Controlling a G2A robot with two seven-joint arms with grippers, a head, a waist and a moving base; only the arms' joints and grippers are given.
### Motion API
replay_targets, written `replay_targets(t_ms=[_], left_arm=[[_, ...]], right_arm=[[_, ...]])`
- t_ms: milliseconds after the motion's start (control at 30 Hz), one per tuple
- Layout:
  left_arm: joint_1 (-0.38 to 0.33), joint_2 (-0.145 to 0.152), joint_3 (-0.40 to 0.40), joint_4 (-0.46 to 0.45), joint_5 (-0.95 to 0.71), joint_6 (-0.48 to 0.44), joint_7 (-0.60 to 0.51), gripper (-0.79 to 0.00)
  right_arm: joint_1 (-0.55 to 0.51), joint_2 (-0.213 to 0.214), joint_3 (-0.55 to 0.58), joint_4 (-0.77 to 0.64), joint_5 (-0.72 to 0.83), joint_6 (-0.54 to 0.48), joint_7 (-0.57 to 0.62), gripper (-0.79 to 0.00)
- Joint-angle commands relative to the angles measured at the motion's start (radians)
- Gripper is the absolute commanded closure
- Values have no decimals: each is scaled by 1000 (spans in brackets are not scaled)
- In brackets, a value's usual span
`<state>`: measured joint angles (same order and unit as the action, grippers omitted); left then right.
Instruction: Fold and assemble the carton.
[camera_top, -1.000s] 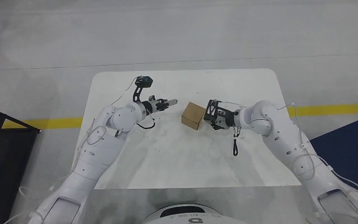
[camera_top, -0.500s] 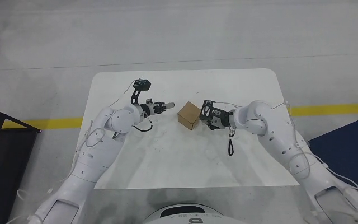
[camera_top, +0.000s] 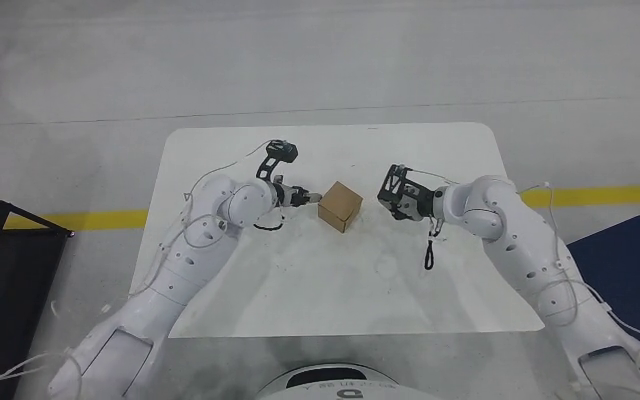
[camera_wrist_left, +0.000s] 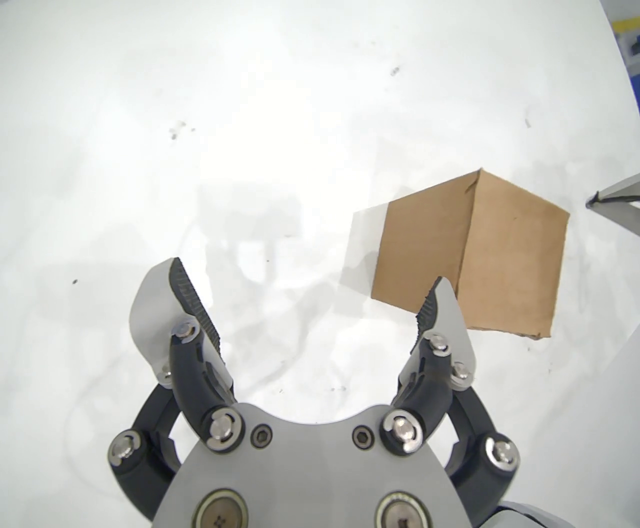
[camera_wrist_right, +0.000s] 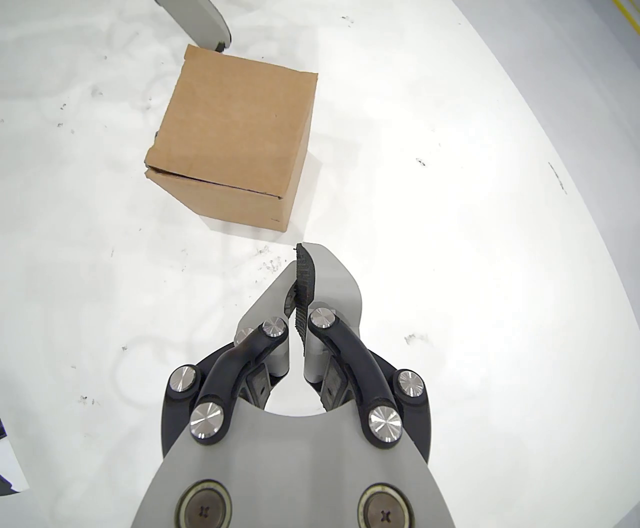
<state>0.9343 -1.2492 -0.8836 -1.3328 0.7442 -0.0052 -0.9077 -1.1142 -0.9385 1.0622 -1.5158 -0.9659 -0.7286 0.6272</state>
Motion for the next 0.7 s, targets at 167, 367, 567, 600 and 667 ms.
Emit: replay_targets(t_ms=[167, 367, 567, 600, 667], left_arm=[[-60, -28, 52, 59, -50, -11, -15, -785], [-51, -30, 68, 72, -45, -38, -55, -785], [-58, -46, 88, 66, -105, -49, -38, -785], [-58, -46, 81, 61, -107, -44, -30, -785], [-52, -41, 52, 45, -113, -28, -6, -785]], right_arm=[[-50, 15, 52, -36, 0, 14, -2, 0], [-72, 18, 62, -53, -1, 20, -5, 0], [-84, 21, 75, -61, 3, 23, -24, 0], [-87, 22, 80, -61, 6, 21, -29, 0], [-92, 24, 92, -65, 14, 17, -42, 0]])
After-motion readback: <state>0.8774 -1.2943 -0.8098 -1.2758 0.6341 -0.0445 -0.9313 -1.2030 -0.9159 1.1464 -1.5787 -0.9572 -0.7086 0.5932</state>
